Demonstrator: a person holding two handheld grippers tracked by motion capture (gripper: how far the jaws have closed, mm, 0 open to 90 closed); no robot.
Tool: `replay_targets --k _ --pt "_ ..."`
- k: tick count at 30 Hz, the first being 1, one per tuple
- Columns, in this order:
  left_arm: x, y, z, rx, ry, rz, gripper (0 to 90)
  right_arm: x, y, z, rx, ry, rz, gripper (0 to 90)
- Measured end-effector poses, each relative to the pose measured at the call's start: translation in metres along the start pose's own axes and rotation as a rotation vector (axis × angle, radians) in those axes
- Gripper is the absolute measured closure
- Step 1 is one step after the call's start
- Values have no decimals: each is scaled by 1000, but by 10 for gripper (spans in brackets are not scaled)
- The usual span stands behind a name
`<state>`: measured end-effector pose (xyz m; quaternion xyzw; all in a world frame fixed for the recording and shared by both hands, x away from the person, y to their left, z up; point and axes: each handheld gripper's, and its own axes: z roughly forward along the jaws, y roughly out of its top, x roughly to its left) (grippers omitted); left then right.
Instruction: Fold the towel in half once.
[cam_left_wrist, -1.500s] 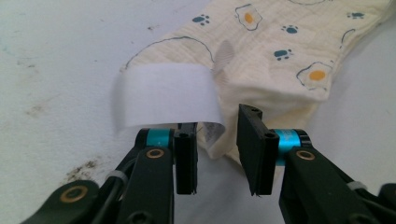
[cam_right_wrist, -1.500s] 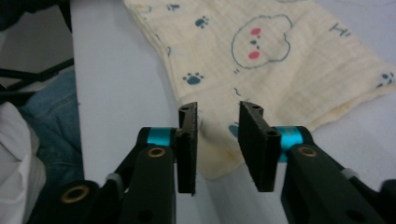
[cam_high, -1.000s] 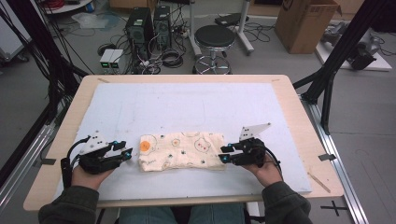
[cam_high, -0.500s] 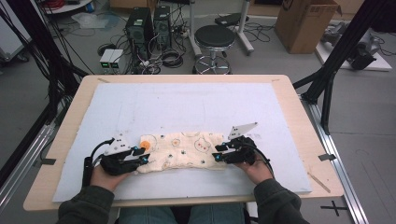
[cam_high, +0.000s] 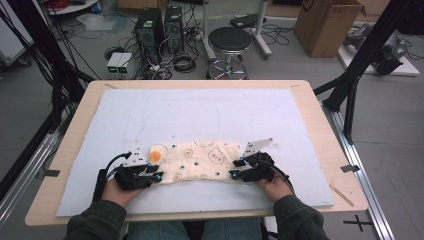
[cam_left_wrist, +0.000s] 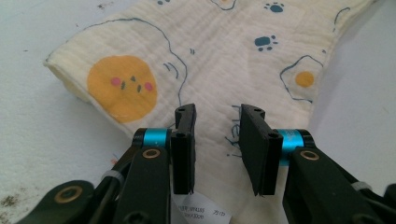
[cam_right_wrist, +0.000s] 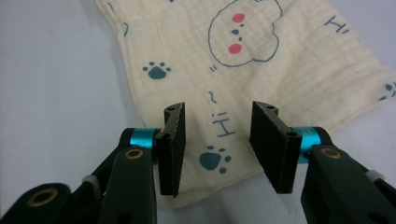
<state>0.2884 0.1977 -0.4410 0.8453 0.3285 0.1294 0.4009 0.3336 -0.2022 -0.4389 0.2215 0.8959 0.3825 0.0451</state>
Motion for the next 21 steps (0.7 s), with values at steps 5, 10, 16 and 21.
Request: replay_targets --k 5,10,16,21 --pt "0 -2 0 -7 3 8 658 4 -2 0 -4 -22 -33 538" --pt "1 -2 0 -11 -5 6 656 3 -5 -1 -15 -12 -24 528" --pt "3 4 -8 -59 -13 -22 618 -1 -3 -3 -33 56 29 386" --pt "10 15 -14 -99 -3 -32 605 -5 10 -17 -95 46 48 378"
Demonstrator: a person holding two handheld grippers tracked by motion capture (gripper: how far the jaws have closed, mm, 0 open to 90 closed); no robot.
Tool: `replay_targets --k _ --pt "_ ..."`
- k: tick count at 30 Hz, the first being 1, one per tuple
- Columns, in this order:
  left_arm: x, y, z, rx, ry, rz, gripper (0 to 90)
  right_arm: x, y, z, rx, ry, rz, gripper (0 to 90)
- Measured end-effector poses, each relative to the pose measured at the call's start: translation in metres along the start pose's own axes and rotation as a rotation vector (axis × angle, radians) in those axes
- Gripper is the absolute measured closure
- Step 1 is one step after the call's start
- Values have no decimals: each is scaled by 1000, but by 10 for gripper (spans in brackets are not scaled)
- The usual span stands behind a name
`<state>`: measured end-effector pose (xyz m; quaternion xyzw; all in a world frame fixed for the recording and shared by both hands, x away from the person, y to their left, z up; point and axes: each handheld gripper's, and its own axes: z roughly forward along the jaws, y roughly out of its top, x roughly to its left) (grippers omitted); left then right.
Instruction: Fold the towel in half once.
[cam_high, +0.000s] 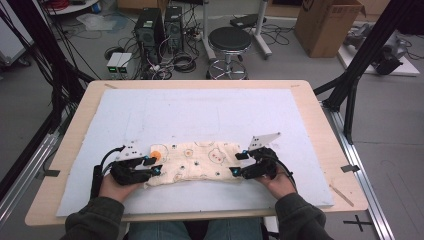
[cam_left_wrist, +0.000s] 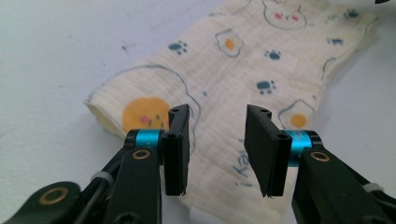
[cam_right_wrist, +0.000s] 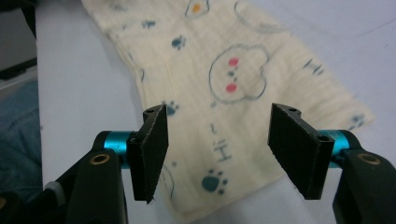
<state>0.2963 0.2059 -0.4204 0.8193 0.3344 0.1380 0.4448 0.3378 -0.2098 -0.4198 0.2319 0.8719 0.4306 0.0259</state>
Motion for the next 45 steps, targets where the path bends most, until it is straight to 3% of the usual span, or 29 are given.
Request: replay_targets --k 3,8,12,16,19,25,32,40,45 --pt "5 8 2 1 3 -6 592 -5 14 -5 -20 -14 1 378" --pt "9 22 8 -4 20 12 621 -16 36 -2 -33 -66 11 469" --pt "12 28 14 -19 31 12 725 -22 45 9 -26 -83 24 584" --pt "19 26 20 10 50 10 873 -28 49 24 6 -98 29 750" --pt "24 25 26 18 58 -14 891 -35 49 31 15 -113 60 822" --pt "34 21 36 64 101 -42 891 -50 42 36 43 -142 132 841" --pt "38 18 41 110 148 -50 874 -53 38 40 84 -144 142 842" --pt "40 15 46 130 153 -50 871 -56 29 42 116 -159 152 841" --pt "41 15 47 129 151 -52 871 -59 22 39 96 -163 164 844"
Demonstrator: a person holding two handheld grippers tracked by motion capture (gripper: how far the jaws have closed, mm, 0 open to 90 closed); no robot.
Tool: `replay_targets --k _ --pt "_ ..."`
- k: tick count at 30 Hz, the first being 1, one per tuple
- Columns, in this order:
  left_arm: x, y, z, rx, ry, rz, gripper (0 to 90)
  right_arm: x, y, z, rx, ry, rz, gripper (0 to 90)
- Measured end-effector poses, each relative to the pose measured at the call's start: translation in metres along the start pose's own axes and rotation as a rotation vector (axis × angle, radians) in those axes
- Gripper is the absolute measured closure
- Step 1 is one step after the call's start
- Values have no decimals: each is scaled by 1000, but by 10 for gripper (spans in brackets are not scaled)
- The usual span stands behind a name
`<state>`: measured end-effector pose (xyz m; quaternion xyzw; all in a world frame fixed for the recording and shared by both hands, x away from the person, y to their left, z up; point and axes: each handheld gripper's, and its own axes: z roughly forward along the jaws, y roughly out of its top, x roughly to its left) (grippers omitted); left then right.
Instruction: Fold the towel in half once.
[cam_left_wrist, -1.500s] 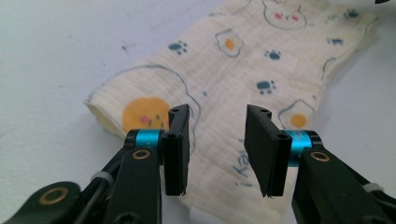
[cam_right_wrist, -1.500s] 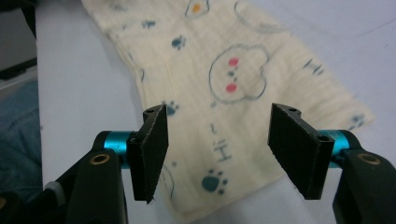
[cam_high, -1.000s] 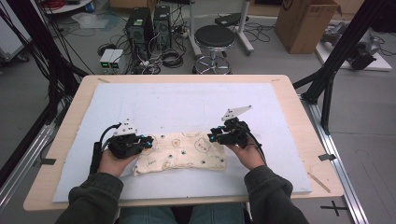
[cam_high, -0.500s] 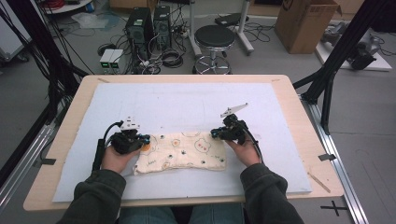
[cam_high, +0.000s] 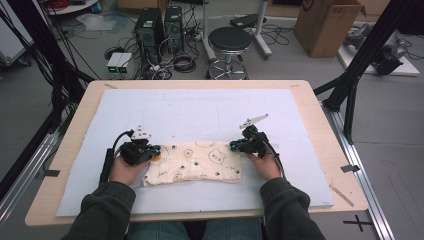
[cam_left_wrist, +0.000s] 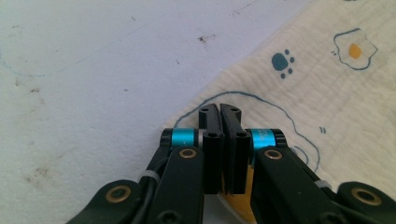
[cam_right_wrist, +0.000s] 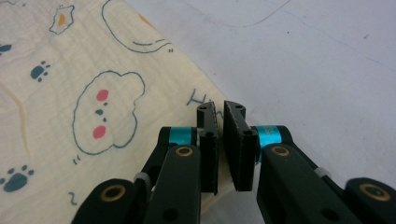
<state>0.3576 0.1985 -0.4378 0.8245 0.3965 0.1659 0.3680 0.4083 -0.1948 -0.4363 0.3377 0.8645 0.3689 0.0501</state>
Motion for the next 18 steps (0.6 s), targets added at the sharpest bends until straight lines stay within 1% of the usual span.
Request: replay_targets --k 1,2,8,11,14,17,18 --pt "0 0 0 -5 -1 -6 871 0 -1 -1 -2 -2 -4 847" --pt "1 0 0 -5 -5 -6 871 -1 -1 -1 -7 -9 -5 849" --pt "2 -1 1 -12 -2 -2 869 -4 -6 -3 -21 -10 -4 856" --pt "2 -1 2 -15 -2 -9 870 -3 -6 -3 -20 -14 -6 856" --pt "3 -1 1 -14 -1 -6 870 -3 -6 -3 -18 -16 -9 857" --pt "3 -2 1 -12 -2 -2 871 -3 -7 -3 -24 -16 -8 857" --pt "2 -2 1 -14 -1 -7 870 -3 -8 -4 -28 -16 -12 857"
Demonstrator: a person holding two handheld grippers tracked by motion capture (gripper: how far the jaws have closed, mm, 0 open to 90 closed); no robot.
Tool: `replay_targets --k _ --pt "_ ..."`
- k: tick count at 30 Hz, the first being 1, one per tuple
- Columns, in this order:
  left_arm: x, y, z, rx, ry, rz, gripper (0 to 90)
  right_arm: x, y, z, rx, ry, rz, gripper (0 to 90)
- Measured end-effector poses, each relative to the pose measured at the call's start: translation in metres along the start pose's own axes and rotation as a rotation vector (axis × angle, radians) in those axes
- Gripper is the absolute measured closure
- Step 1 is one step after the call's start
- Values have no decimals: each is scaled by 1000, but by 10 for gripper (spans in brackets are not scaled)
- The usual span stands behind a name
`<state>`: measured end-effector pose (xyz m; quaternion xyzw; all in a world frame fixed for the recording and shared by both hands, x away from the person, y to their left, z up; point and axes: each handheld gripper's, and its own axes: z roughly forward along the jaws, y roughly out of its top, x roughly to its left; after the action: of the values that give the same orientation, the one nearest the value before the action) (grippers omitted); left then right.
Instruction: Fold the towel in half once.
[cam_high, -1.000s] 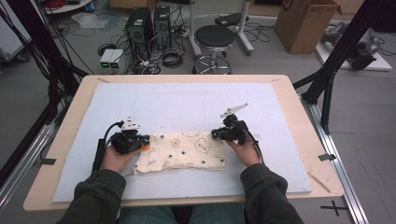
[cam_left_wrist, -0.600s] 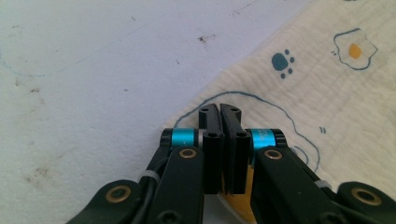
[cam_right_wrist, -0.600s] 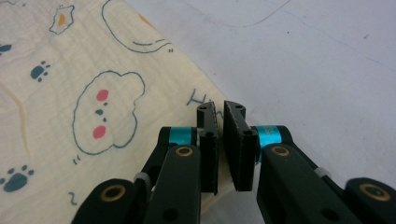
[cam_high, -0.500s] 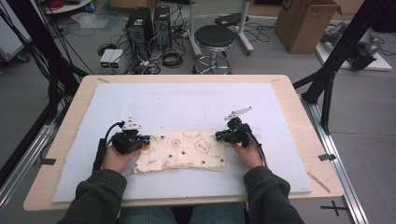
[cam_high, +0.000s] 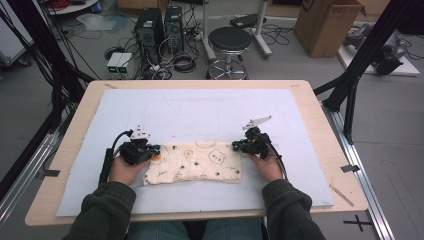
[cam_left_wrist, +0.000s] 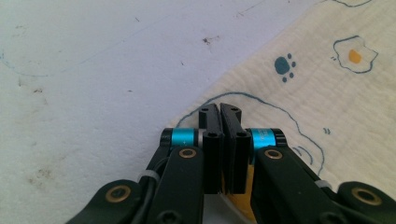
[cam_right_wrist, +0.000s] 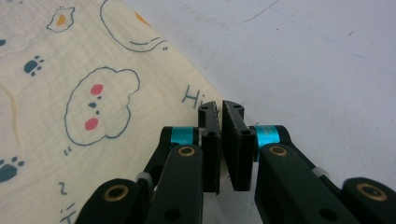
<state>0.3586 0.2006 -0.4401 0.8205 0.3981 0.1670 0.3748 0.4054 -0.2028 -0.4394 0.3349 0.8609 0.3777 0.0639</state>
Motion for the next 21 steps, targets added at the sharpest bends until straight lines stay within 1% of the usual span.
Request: replay_targets --k 6,8,11,13,15,18,21 --pt "0 -2 0 -16 2 -4 871 -2 -3 -1 -17 12 11 858" --pt "1 -3 0 -25 -3 -11 870 -2 -3 -1 -19 10 9 858" --pt "1 -3 0 -20 -1 -8 869 -1 -3 0 -21 6 1 856" --pt "0 -3 0 -19 2 -9 866 -2 -4 -1 -22 14 12 852" --pt "-1 -3 -1 -19 7 -3 859 -2 -3 -1 -24 16 11 834" --pt "-1 -2 -1 -21 3 -4 835 -1 -3 0 -27 23 11 800" --pt "-2 -2 -2 -26 1 5 801 2 -3 0 -28 22 7 750"
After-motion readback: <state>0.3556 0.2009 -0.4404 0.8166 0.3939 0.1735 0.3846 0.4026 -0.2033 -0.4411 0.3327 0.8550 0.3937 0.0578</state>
